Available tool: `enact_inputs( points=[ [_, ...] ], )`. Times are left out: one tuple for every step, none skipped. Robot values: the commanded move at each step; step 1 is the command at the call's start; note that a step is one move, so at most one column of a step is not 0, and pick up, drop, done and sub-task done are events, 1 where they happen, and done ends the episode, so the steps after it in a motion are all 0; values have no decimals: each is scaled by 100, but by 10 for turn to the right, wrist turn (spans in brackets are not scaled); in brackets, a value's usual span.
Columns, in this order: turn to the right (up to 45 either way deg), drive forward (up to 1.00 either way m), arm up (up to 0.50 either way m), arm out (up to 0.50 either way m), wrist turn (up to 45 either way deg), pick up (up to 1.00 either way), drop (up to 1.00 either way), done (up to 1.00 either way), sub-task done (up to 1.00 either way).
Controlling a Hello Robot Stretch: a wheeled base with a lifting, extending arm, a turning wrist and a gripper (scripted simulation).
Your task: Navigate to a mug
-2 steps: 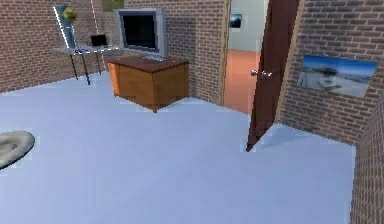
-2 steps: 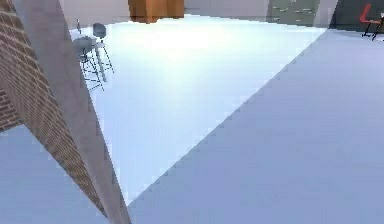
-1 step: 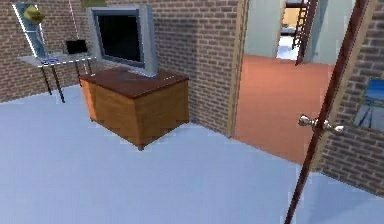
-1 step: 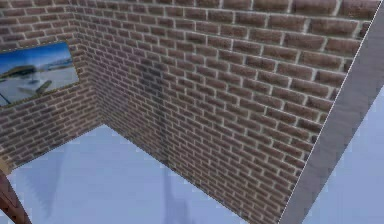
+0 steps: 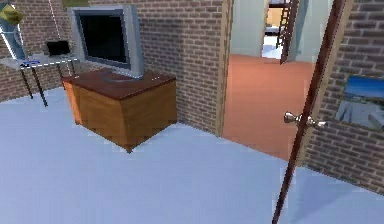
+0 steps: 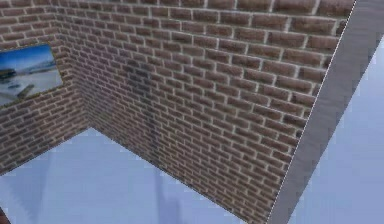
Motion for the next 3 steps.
enact_inputs(
  points=[
    [0, 65, 0, 0, 0, 0, 0, 0, 0],
    [60, 0, 0, 0, 0, 0, 0, 0, 0],
    [0, 100, 0, 0, 0, 0, 0, 0, 0]
  ],
)
